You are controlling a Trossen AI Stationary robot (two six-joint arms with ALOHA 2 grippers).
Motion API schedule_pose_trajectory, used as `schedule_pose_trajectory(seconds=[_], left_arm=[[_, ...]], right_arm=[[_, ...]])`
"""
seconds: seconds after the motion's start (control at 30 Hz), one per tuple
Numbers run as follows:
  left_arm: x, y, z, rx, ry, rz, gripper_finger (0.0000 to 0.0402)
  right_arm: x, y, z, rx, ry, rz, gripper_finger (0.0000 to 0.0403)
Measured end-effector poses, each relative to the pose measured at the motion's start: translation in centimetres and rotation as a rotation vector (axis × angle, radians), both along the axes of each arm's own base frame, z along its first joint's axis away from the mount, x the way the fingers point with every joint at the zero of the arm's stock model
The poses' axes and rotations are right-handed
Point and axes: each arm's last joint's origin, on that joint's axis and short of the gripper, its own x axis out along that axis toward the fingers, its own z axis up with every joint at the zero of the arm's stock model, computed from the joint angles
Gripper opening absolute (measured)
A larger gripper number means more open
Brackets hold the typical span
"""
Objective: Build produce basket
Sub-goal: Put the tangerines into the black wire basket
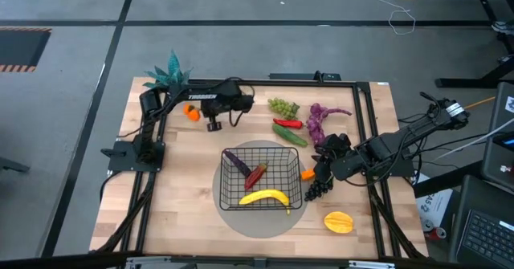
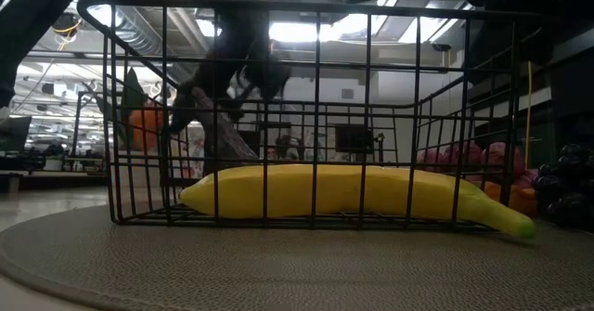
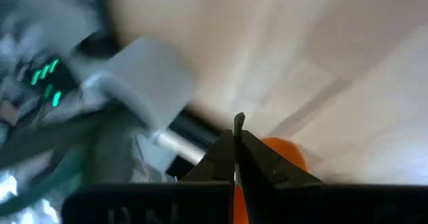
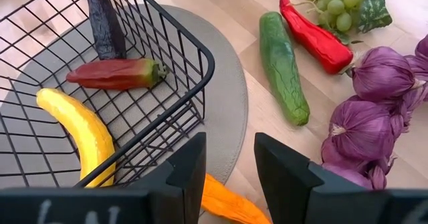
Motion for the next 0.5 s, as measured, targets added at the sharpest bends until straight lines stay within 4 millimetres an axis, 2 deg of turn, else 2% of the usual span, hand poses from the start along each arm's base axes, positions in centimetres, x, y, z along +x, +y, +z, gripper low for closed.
schedule_pose_trajectory(seconds=[0.13, 0.23, 0.33, 0.5], left_arm=[[1.5, -0.5, 4.1, 0.146, -0.197, 0.046, 0.0001], [2.6, -1.7, 6.9, 0.177, -0.319, 0.029, 0.0000], [3.6, -3.6, 10.5, 0.219, -0.460, -0.026, 0.0000], [4.9, -7.7, 14.8, 0.277, -0.711, -0.135, 0.0000]], right_arm=[[0.0, 0.0, 0.0, -0.009, -0.004, -0.006, 0.0131], [0.0, 0.0, 0.0, -0.014, -0.002, 0.000, 0.0131], [0.0, 0.0, 0.0, -0.015, -0.001, 0.002, 0.0131], [0.0, -0.1, 0.0, -0.020, -0.004, -0.001, 0.0131]])
